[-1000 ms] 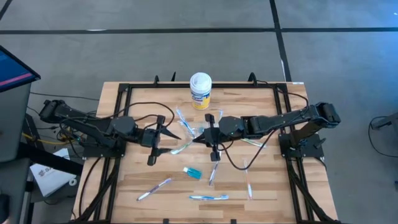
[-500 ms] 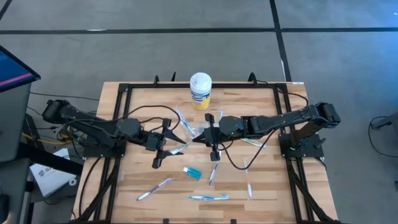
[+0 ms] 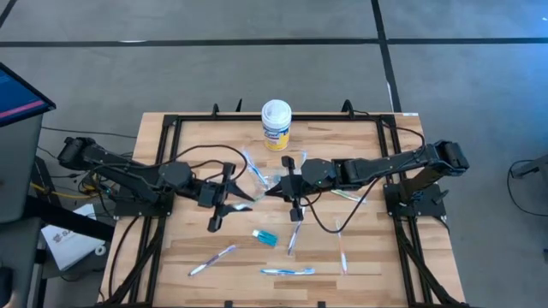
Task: Pick & Place toothbrushing station
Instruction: Put the bottom green toothbrush into the transparent organizer
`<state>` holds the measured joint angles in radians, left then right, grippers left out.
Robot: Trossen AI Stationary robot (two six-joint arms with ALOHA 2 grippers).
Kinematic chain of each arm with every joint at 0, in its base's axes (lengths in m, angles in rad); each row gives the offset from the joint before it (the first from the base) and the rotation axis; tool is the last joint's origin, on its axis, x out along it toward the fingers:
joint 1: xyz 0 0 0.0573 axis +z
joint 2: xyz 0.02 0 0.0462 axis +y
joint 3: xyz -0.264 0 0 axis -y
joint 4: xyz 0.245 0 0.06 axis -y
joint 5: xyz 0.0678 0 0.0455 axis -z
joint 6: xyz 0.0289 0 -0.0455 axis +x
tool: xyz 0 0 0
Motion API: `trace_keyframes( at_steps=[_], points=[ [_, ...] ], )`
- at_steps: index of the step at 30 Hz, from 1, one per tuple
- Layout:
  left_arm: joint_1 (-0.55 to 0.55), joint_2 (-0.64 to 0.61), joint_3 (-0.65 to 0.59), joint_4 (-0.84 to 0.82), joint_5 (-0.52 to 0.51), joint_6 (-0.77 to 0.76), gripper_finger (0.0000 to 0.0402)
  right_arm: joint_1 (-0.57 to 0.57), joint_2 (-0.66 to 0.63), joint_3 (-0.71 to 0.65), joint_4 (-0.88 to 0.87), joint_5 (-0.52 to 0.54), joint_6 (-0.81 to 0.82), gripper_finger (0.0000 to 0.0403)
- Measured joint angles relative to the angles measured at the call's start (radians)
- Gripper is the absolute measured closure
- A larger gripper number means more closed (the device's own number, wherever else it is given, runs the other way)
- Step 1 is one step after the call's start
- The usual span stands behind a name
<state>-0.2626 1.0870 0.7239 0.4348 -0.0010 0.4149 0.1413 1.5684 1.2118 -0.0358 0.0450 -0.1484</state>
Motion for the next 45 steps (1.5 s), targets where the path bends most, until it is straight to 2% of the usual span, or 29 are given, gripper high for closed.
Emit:
trace_keyframes(
  at_steps=[10, 17, 23, 29, 45],
  points=[
    [0.001, 0.000, 0.000, 0.006, 0.010, 0.003, 0.0392, 0.001, 0.000, 0.000, 0.002, -0.005, 0.003, 0.0403],
    [0.000, 0.000, 0.000, -0.007, 0.018, -0.005, 0.0388, -0.008, 0.000, 0.000, 0.002, 0.005, 0.008, 0.0391],
    [0.000, -0.003, 0.000, -0.010, 0.007, -0.005, 0.0390, -0.035, 0.000, 0.000, -0.061, 0.006, 0.019, 0.0348],
    [0.039, -0.003, 0.000, -0.013, -0.054, -0.006, 0.0394, -0.053, -0.015, 0.001, -0.141, 0.005, 0.053, 0.0316],
    [0.260, -0.003, 0.000, -0.059, -0.061, -0.175, 0.0393, 0.007, -0.131, 0.001, -0.310, 0.006, 0.107, 0.0317]
  ],
)
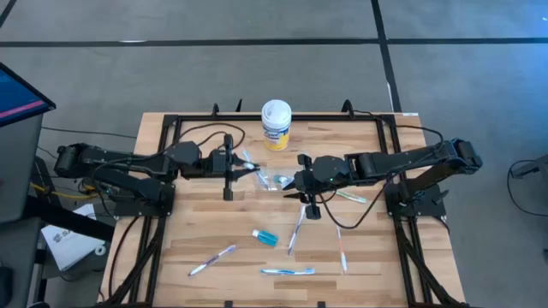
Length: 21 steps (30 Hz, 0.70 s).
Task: Pick & Place toothbrushing station
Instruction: Put the bottom green toothbrush into the transparent organizer
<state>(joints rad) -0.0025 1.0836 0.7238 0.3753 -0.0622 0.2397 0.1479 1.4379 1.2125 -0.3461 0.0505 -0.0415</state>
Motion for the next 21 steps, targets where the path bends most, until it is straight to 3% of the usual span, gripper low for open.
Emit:
trace_keyframes(
  at_steps=[21],
  points=[
    [0.254, 0.000, -0.115, 0.022, 0.018, -0.167, 0.0393, 0.009, -0.046, 0.000, -0.081, 0.006, 0.019, 0.0317]
  ],
)
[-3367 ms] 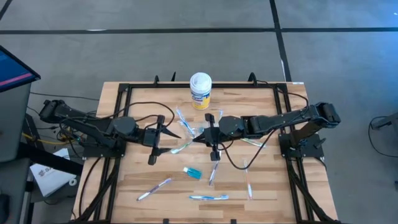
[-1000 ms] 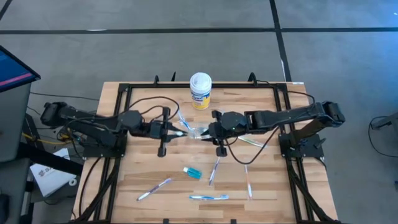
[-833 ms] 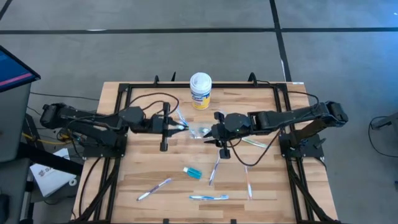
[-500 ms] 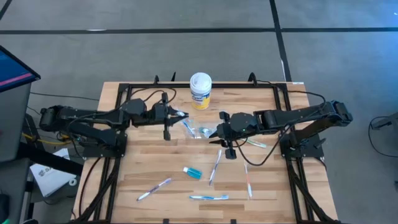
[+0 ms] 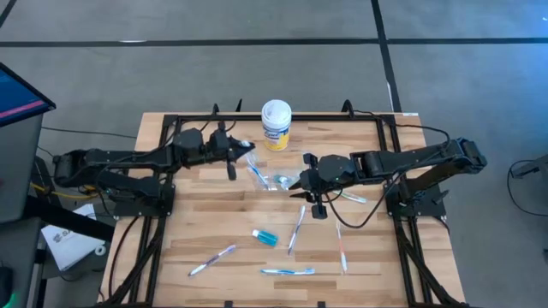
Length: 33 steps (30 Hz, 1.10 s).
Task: Pick & Place toothbrushing station
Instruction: Put the bottom green toothbrush into the transparent organizer
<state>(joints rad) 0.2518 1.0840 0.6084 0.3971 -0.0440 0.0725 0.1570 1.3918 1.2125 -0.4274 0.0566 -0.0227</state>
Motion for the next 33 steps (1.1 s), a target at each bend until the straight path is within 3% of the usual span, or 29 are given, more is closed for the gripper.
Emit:
trace_keyframes(
  at_steps=[9, 21, 33],
  points=[
    [0.055, 0.023, -0.016, 0.036, 0.078, -0.090, 0.0393, 0.000, 0.000, 0.000, -0.006, 0.000, -0.001, 0.0317],
    [0.057, 0.197, -0.017, 0.144, 0.102, -0.133, 0.0392, 0.000, 0.000, 0.000, -0.017, 0.000, -0.003, 0.0317],
    [0.060, 0.290, -0.017, 0.195, 0.130, -0.190, 0.0392, 0.000, 0.001, 0.000, -0.033, 0.000, 0.005, 0.0317]
  ],
)
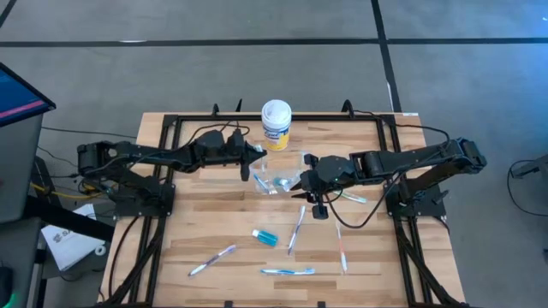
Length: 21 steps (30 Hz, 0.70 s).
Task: Pick & Place toothbrushing station
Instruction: Put the bottom green toothbrush into the transparent organizer
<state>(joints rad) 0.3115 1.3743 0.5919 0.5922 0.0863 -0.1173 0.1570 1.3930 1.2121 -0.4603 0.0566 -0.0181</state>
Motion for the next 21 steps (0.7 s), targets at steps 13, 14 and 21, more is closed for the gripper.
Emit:
trace_keyframes(
  at_steps=[13, 14, 21],
  points=[
    [-0.003, -0.090, 0.000, 0.033, 0.089, -0.026, 0.0392, -0.001, 0.000, 0.000, -0.014, 0.000, 0.000, 0.0317],
    [-0.004, -0.096, 0.000, 0.028, 0.097, -0.027, 0.0392, -0.001, 0.000, 0.000, -0.014, 0.000, 0.000, 0.0317],
    [-0.012, -0.081, 0.000, -0.017, 0.127, -0.022, 0.0393, -0.001, 0.000, 0.000, -0.012, 0.000, 0.000, 0.0317]
  ],
)
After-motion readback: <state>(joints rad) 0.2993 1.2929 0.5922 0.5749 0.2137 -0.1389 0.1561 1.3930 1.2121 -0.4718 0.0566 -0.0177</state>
